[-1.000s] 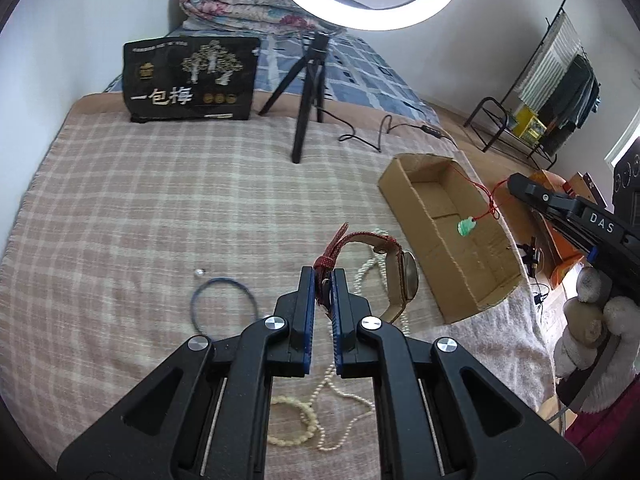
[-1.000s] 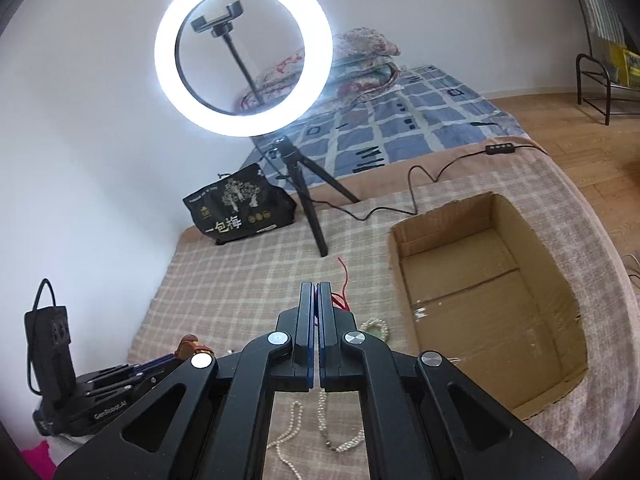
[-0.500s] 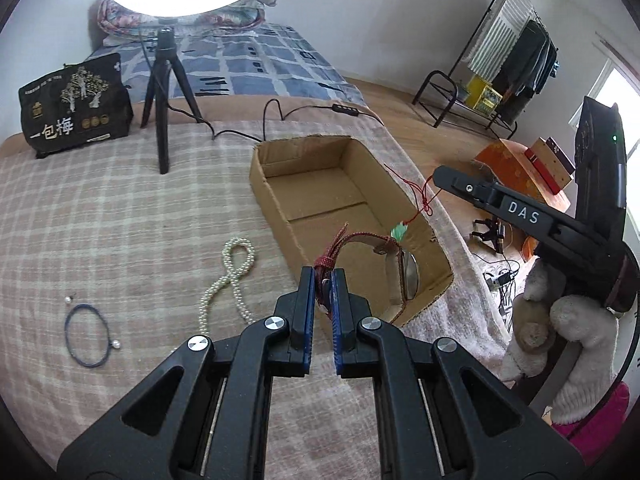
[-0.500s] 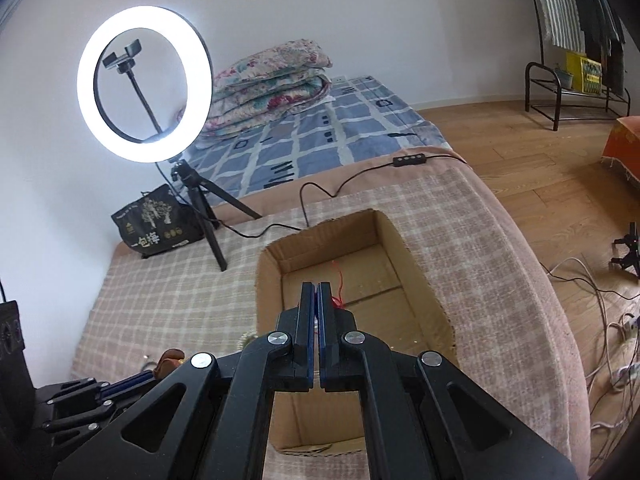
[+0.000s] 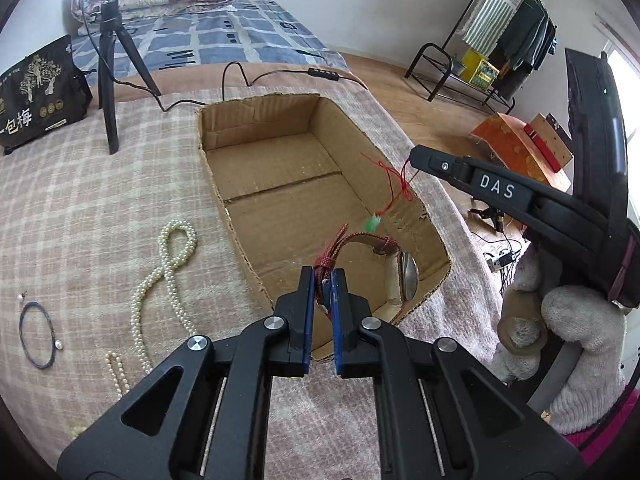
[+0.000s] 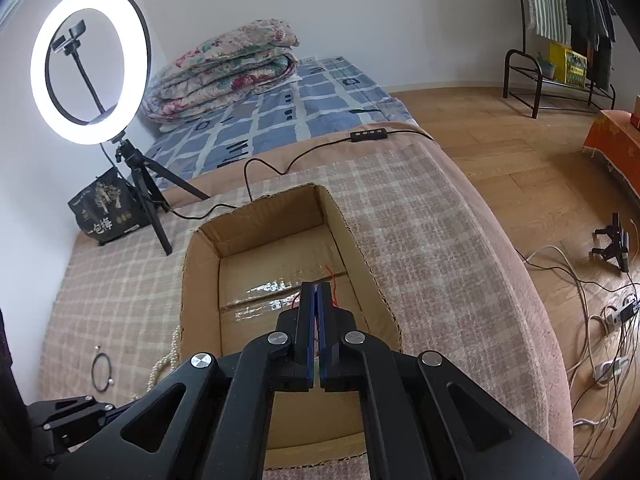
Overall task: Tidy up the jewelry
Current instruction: 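Open the left tool to drop the watch in the box while the right tool releases the pendant, then withdraw both open tools from the box back toward the remaining jewelry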
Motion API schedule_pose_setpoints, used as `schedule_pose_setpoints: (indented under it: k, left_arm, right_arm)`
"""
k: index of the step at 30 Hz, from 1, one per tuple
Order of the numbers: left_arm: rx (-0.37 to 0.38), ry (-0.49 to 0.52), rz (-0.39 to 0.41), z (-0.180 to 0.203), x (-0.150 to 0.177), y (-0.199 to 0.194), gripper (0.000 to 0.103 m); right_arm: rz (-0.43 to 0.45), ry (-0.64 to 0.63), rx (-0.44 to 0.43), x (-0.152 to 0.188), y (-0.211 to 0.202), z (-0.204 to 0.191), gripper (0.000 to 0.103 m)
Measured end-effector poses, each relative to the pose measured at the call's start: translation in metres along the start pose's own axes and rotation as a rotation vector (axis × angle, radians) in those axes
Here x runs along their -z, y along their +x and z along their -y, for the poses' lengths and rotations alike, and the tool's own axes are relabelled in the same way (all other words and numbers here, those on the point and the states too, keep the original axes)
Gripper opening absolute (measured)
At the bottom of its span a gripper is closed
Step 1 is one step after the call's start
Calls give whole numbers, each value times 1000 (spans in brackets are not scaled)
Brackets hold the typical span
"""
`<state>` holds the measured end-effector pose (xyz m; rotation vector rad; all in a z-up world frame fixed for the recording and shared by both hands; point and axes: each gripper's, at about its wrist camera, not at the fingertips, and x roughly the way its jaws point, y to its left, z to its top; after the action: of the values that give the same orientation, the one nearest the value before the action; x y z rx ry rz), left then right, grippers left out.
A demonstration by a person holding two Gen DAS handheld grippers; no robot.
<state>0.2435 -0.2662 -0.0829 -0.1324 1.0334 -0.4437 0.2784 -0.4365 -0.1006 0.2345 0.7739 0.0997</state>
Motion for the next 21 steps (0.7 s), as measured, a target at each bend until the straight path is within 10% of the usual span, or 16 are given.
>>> schedule_pose_setpoints:
  k: [8,12,21]
  left_arm:
    - [4,32,32,7,1,-4,20]
    - [-6,31,59,5,2,-13,54]
    - [-14,39,62,2,3,-25,54]
  right_arm:
    - [10,61,-17,-2,-3,12,6]
    - [34,71,4,-2,-8,11,64]
    - [46,80,26,-5,-13,7,71]
